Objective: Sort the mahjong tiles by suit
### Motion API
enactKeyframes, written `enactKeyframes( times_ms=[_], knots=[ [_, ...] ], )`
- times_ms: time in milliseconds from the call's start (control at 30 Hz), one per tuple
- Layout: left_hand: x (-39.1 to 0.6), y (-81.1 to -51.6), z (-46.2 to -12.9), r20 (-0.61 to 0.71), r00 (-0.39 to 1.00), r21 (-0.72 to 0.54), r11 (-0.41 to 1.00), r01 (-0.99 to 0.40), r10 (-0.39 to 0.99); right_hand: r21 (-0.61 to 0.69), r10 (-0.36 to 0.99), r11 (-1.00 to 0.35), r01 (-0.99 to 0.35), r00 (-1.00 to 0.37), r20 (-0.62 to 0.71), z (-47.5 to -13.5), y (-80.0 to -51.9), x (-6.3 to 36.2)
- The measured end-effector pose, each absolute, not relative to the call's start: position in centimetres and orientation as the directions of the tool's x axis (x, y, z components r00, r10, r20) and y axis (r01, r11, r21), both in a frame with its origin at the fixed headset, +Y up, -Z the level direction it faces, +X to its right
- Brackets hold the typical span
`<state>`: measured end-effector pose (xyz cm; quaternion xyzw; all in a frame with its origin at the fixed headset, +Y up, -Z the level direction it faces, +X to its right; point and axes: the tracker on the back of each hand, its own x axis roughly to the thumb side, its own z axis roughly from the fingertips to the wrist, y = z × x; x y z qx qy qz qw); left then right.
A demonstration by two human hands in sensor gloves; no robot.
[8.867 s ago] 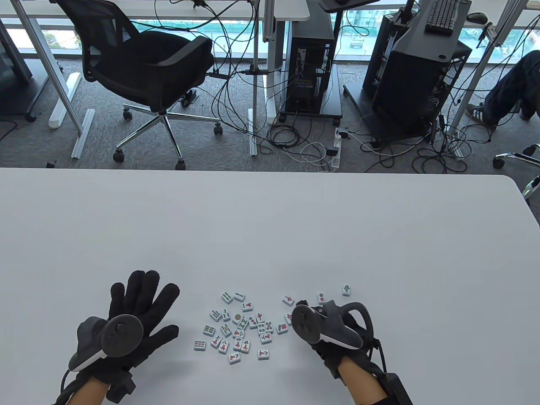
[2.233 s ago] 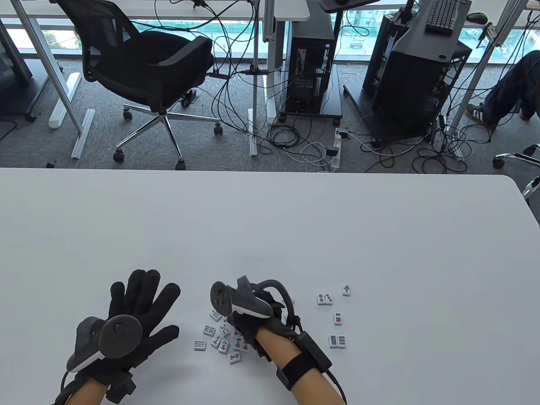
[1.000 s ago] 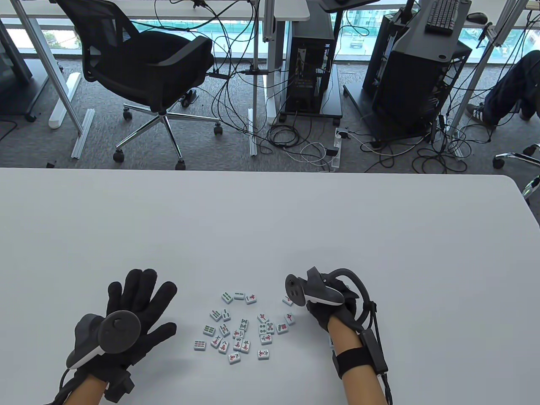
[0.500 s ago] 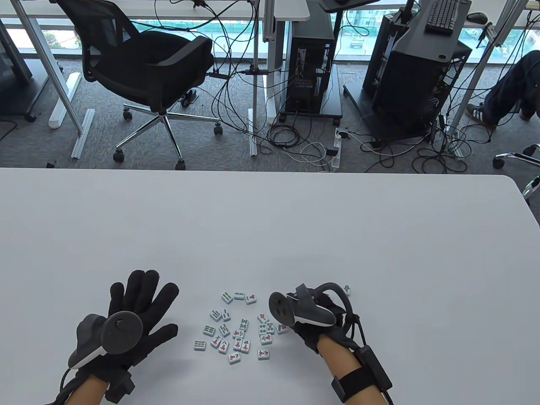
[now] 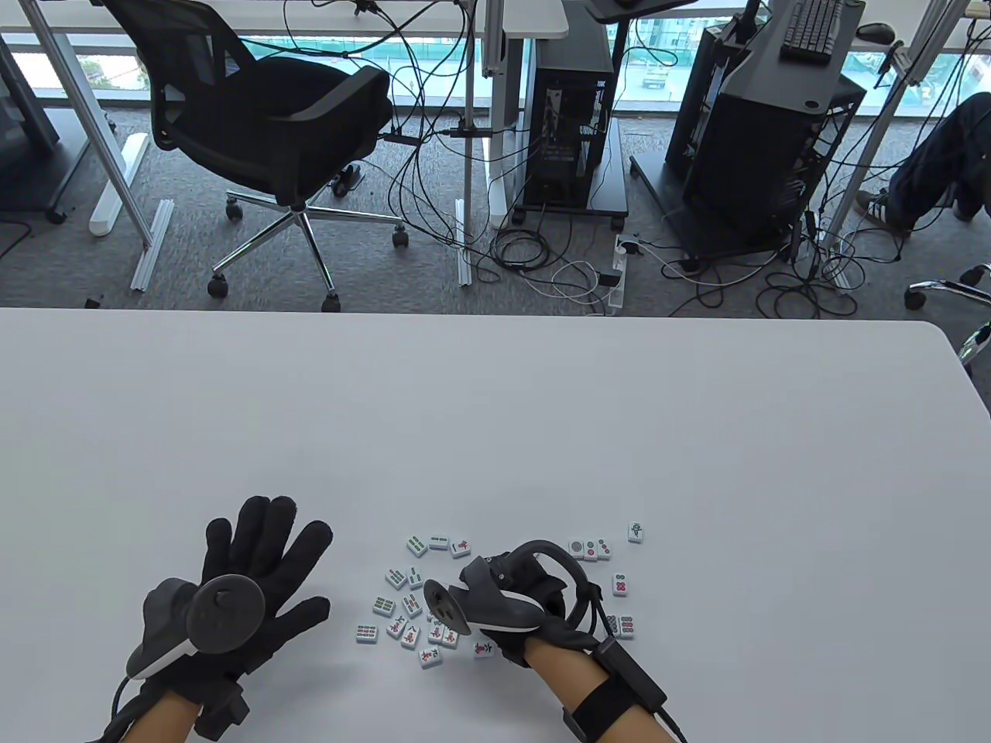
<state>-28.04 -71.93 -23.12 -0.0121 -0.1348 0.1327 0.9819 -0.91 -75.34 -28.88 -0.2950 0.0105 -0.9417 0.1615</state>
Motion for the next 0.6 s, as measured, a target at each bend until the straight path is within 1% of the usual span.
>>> enactKeyframes(
  times_ms=[133, 200, 267, 300, 400, 500, 600],
  knots=[
    [-28.0, -71.9, -23.1, 0.260, 0.930, -0.064, 0.966, -0.252, 0.260, -0.141, -0.328, -0.944, 0.299, -0.788, 0.521, -29.4, -75.3, -1.2],
    [-27.9, -71.8, -23.0, 0.265, 0.929, -0.060, 0.966, -0.252, 0.259, -0.140, -0.311, -0.950, 0.281, -0.782, 0.540, -29.3, -75.0, -1.0],
    [-28.0, -71.7, -23.0, 0.266, 0.927, -0.057, 0.964, -0.259, 0.264, -0.104, -0.262, -0.963, 0.248, -0.777, 0.572, -29.2, -74.7, -0.9],
    [-28.0, -71.7, -23.0, 0.265, 0.927, -0.057, 0.964, -0.262, 0.267, -0.064, -0.236, -0.967, 0.246, -0.773, 0.589, -29.1, -74.6, -0.9],
    [-28.0, -71.7, -23.0, 0.261, 0.927, -0.062, 0.963, -0.262, 0.269, -0.003, -0.234, -0.956, 0.295, -0.754, 0.614, -29.1, -74.5, -1.0],
    [-27.9, -71.6, -23.0, 0.265, 0.928, -0.058, 0.965, -0.255, 0.261, -0.043, -0.298, -0.936, 0.350, -0.721, 0.626, -29.0, -74.8, -1.5],
    [-28.0, -71.7, -23.0, 0.264, 0.928, -0.058, 0.965, -0.257, 0.263, -0.036, -0.303, -0.930, 0.365, -0.710, 0.635, -28.9, -75.1, -1.9]
  ],
)
